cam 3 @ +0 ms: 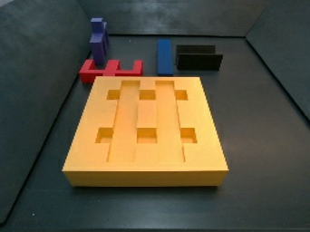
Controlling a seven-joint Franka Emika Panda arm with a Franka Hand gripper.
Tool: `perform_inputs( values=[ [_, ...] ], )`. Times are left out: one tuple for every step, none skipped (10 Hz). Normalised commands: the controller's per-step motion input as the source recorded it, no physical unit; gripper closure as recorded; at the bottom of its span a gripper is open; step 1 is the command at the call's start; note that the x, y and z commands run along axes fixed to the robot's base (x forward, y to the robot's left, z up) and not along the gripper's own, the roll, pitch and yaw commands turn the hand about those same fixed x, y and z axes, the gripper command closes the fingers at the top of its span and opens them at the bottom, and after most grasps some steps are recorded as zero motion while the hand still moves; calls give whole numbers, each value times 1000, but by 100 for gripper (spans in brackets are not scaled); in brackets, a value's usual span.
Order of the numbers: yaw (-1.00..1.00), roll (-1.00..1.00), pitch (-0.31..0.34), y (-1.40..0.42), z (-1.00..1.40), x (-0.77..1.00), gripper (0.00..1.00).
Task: Pick up the green object. Move up. Move to above the board. Insert the green object.
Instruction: Move to above the board, then insert the green object.
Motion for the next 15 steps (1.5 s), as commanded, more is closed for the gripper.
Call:
perform_inputs(
  values=[
    [1000,7,95,-1400,152,231,100],
    [1000,14,116,-1400,163,259,100],
    [1000,15,135,-1400,178,303,100],
    [1000,22,159,-628,86,176,100],
    [1000,28,170,-304,54,122,100],
    [1000,28,171,-206,43,90,100],
    [1000,41,177,-132,34,50,100],
    [1000,52,202,-93,31,50,100],
    [732,57,207,-65,32,65,100],
    [569,59,200,-59,31,70,100],
    [309,57,176,-50,30,78,100],
    [0,-169,-170,-69,-663,0,100],
    [-203,-94,-110,-266,-863,-257,100],
    [-17,-109,-46,-114,-906,-269,100],
    [0,-99,0,-11,-969,-277,100]
  ],
)
